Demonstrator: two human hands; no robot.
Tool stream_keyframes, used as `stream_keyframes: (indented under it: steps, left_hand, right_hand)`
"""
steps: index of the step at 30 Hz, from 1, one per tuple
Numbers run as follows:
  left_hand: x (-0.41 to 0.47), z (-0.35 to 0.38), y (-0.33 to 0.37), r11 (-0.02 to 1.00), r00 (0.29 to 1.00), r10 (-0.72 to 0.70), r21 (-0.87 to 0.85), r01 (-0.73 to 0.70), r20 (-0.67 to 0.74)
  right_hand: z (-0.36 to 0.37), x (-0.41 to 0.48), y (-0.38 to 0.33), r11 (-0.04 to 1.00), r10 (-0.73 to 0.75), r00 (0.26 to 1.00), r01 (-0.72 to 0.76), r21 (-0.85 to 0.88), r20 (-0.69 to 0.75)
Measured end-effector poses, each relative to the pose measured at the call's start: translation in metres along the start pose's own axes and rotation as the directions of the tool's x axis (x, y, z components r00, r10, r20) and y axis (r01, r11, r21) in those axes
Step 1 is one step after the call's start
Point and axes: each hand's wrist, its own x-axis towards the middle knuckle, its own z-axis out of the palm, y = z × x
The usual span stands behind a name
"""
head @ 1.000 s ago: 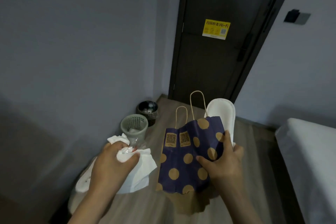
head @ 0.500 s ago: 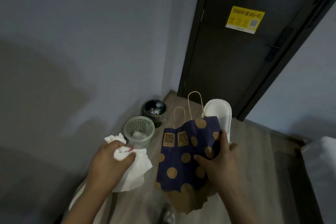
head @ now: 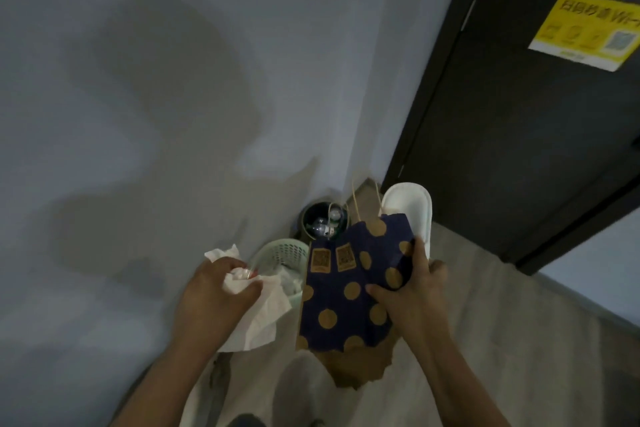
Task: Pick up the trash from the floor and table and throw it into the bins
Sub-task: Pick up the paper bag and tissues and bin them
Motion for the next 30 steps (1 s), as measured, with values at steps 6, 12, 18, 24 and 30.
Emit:
stream_keyframes:
  steps: [6,12,18,24,30]
  left_hand:
    - [0.065,0.026,-0.013,0.996,0.996,-0.086,0.038,0.085,0.034]
    - [0.146,0.057,-0.031,0.991,0.981,-0.134,0.035,0.131,0.140]
    - [0.218,0.090,-0.054,0.979,0.957,-0.181,0.139,0.152,0.227]
    - [0.263,0.131,-0.079,0.954,0.922,-0.279,0.189,0.233,0.270]
    - [0.282,0.199,-0.129,0.911,0.890,-0.390,0.242,0.335,0.237]
  right_hand:
    - [0.037,0.074,-0.004,0.995,0.005,0.995,0.004,-0.096,0.098]
    - [0.079,0.144,-0.012,0.985,0.104,0.975,-0.073,-0.157,0.197]
    - [0.129,0.204,-0.017,0.977,0.154,0.951,-0.106,-0.186,0.268]
    - [0.191,0.252,0.005,0.961,0.203,0.890,-0.100,-0.259,0.409]
    - [0.274,0.304,0.054,0.931,0.317,0.740,-0.124,-0.343,0.593]
